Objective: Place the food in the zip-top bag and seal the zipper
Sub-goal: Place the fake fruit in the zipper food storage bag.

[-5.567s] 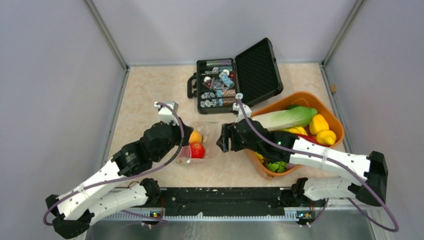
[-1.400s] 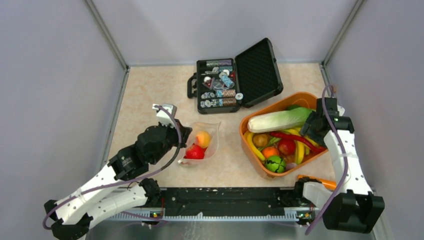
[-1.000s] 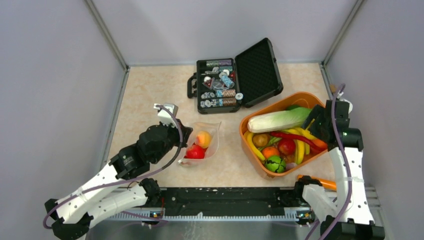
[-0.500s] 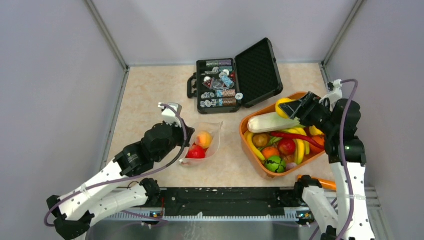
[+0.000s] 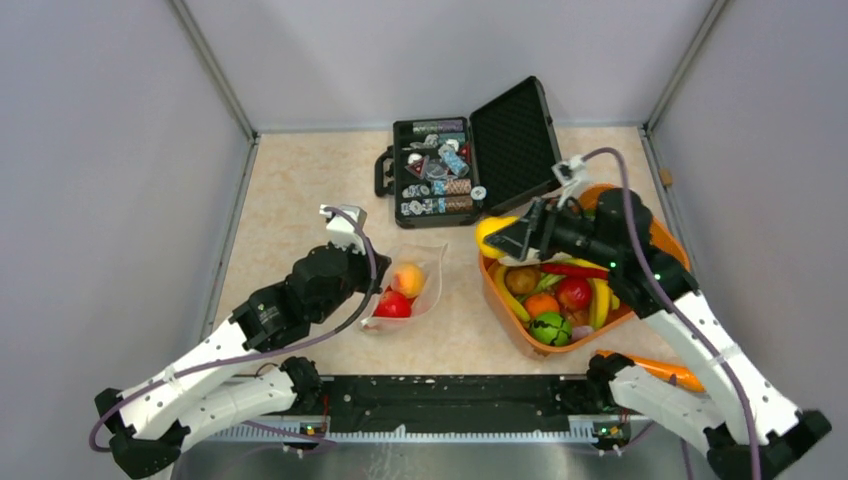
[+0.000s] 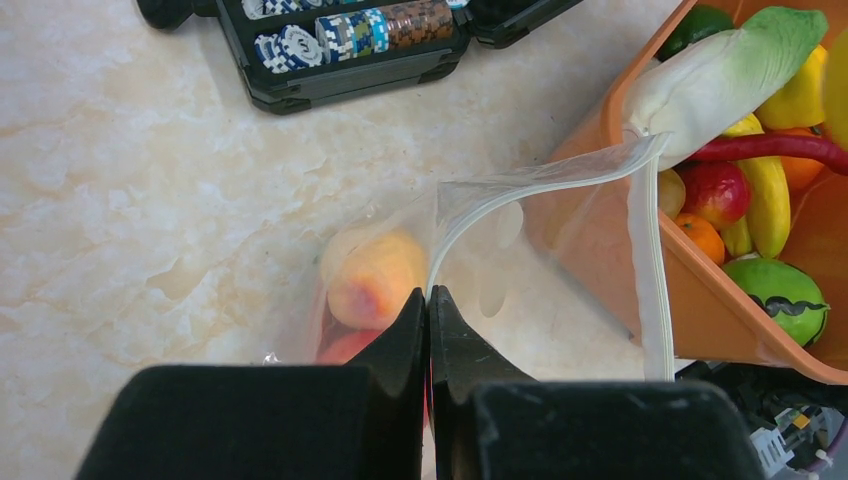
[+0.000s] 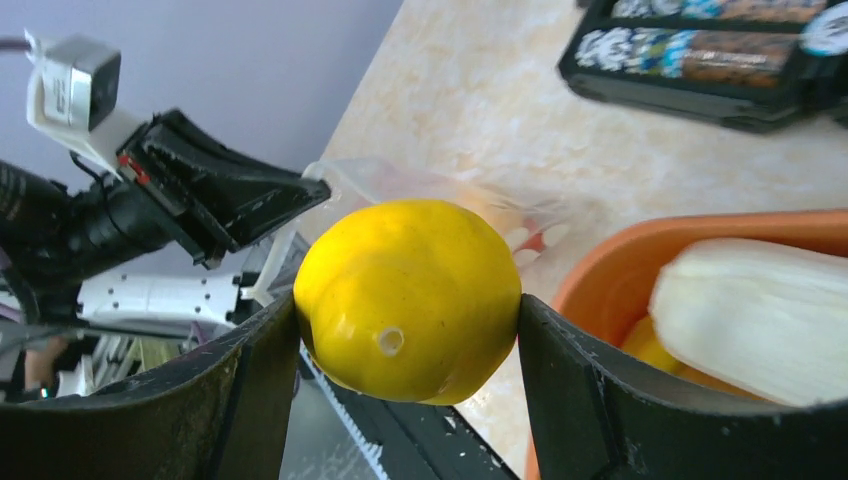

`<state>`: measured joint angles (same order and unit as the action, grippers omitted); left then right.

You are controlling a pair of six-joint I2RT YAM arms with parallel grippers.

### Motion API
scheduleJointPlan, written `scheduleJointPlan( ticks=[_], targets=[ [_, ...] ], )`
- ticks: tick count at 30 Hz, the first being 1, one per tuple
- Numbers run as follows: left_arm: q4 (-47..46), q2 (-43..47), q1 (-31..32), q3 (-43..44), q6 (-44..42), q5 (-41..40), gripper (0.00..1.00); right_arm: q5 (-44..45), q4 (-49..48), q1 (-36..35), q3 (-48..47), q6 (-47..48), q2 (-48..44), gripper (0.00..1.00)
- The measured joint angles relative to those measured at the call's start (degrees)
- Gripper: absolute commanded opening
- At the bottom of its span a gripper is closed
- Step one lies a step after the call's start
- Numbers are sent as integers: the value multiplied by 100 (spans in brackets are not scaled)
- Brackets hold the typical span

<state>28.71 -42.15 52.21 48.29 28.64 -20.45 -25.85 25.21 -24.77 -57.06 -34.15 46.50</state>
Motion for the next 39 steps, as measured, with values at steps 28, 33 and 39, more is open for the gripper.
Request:
scheduleJointPlan(
  ticks=[28, 33, 39],
  targets=[
    [221, -33, 0, 219, 155, -55, 0, 3187, -291, -3930, -1685, 1453, 3073, 30],
    [258, 13, 0, 219, 170, -107, 0, 3272, -201, -3932, -1690, 1515, 3080, 36],
    [269, 11, 0, 247, 170, -105, 0, 3845, 302, -3947, -1961, 1510, 3403, 52]
  ],
)
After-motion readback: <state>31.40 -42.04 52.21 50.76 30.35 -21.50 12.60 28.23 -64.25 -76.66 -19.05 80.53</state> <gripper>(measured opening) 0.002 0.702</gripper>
